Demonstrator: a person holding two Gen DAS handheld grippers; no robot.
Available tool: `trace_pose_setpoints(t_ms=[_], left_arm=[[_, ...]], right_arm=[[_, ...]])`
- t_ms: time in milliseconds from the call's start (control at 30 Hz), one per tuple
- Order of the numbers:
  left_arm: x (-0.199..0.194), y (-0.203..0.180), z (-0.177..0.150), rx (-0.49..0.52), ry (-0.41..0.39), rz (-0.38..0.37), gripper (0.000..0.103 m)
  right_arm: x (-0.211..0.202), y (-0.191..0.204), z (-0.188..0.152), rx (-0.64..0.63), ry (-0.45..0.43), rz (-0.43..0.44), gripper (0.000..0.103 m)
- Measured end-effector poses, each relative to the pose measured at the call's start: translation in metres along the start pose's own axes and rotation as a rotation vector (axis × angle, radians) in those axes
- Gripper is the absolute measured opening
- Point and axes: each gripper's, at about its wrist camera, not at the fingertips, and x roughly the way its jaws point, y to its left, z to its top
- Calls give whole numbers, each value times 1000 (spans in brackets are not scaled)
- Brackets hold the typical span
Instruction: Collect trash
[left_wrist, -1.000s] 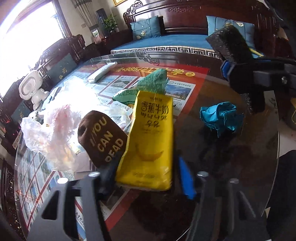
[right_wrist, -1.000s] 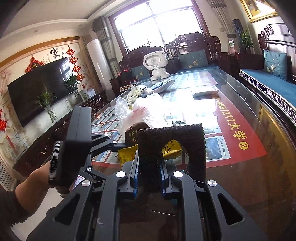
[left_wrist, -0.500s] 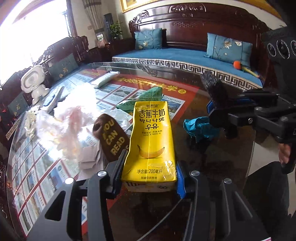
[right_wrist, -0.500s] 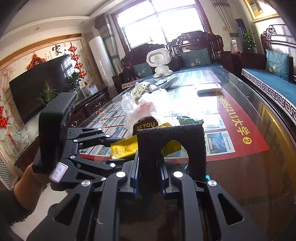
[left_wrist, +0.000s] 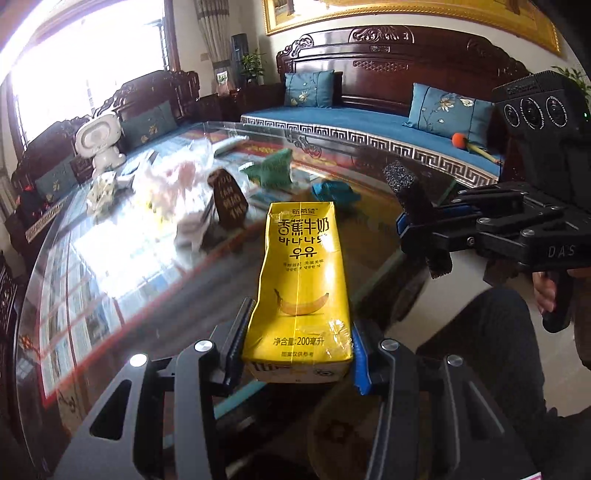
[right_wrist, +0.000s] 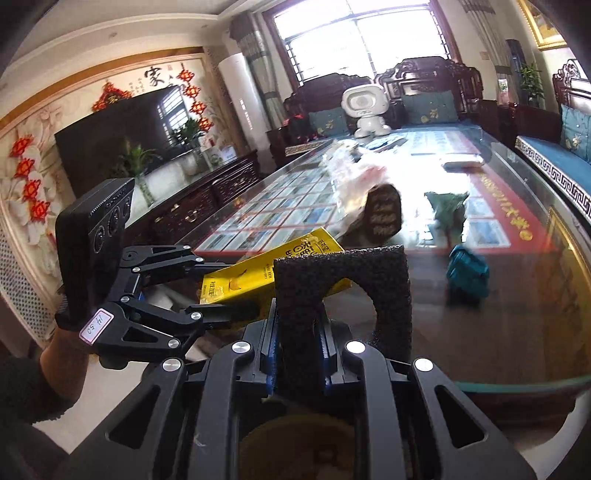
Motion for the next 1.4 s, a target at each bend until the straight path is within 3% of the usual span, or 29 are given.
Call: trace_pose_setpoints(t_ms=[300,633,667,800,1400], left_arm=[[-15,-42,-102,-150,133,-87,46],[51,-84,-185,-196,367,-215,46],[57,-87,-189,-193,379,-220,46],[74,-89,-192,-195,404,-213,68],[87,-71,-195,-211,470,-160,71]], right_arm=[[-7,37,-84,45,136,9,18],[-2,42,-142,112,252,-10,18],[0,41,-146,117,264,-15,18],[7,33,-159,142,306,-29,18],[62,15,-188,173,498,-41,21]])
